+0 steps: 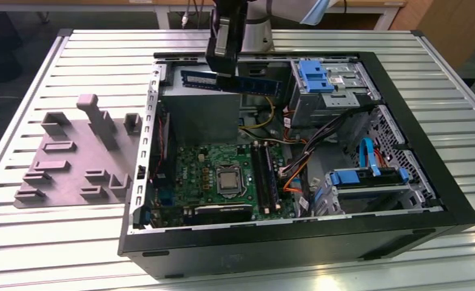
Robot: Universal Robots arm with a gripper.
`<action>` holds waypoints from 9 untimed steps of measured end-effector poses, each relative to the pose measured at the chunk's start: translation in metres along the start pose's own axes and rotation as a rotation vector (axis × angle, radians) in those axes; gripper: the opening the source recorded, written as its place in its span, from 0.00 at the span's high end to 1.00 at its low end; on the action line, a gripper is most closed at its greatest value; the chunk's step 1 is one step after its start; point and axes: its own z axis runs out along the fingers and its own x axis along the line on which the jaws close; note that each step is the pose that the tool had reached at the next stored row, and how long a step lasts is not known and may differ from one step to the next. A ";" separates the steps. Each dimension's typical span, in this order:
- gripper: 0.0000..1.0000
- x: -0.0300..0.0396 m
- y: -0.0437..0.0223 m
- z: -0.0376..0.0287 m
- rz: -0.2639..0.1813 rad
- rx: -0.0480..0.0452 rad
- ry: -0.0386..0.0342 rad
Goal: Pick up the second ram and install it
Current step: 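Insert the second ram into the second slot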
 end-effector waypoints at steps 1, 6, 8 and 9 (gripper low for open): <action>0.86 0.0000 0.0000 0.0000 0.005 0.0001 -0.0002; 0.86 0.0000 0.0000 0.0002 0.028 0.0003 -0.0011; 0.86 0.0000 0.0000 0.0003 0.038 0.0004 -0.0015; 0.86 0.0000 0.0000 0.0004 0.043 0.0004 -0.0018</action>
